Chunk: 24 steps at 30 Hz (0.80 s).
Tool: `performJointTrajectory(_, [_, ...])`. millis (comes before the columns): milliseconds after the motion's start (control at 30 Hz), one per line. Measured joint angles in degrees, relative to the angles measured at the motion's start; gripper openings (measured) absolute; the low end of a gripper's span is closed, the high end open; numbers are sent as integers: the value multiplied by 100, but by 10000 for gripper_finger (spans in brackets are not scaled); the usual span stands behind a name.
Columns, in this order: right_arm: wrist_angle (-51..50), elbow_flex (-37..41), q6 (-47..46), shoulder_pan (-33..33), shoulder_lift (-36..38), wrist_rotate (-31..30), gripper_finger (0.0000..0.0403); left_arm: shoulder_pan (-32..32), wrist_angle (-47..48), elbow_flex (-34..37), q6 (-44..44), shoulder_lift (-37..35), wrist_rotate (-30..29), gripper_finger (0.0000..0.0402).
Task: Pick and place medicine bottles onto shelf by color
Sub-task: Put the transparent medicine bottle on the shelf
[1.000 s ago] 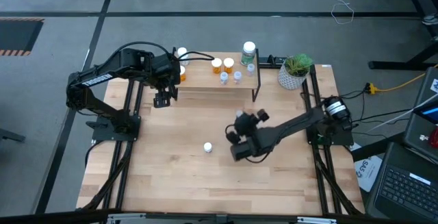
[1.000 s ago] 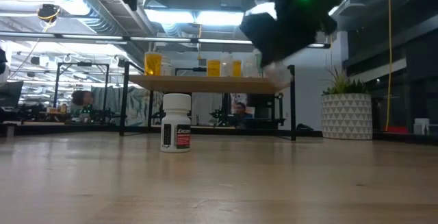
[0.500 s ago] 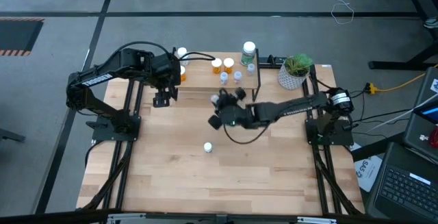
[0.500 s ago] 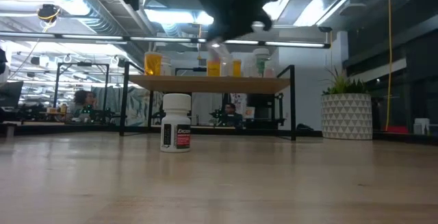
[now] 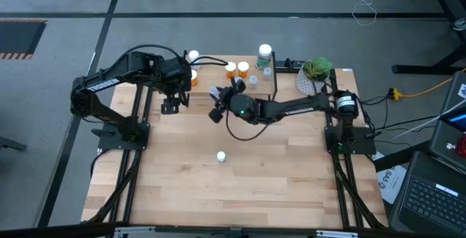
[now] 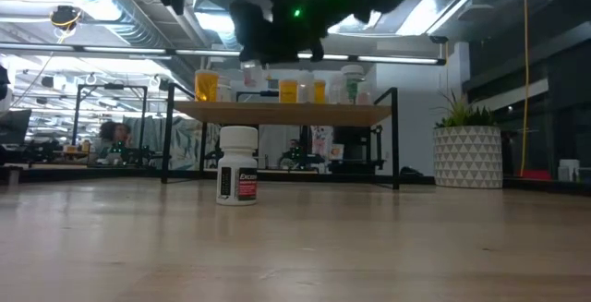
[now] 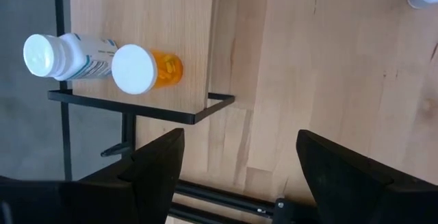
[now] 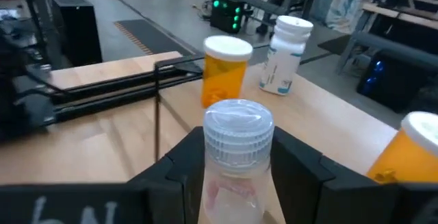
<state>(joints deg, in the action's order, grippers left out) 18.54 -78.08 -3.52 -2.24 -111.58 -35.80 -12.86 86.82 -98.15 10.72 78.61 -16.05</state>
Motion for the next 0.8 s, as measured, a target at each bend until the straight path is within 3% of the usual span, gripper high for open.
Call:
performJointTrajectory(200, [595, -1, 106, -150, -238, -257, 139, 0, -2, 0, 0, 0, 0, 279])
performJointTrajectory(567, [556, -1, 60, -382, -281, -266, 138, 2, 0, 0, -4, 0, 2, 279])
performJointTrajectory(800, [461, -2, -502, -491, -280, -177, 136, 0, -2, 0, -4, 0, 2, 279])
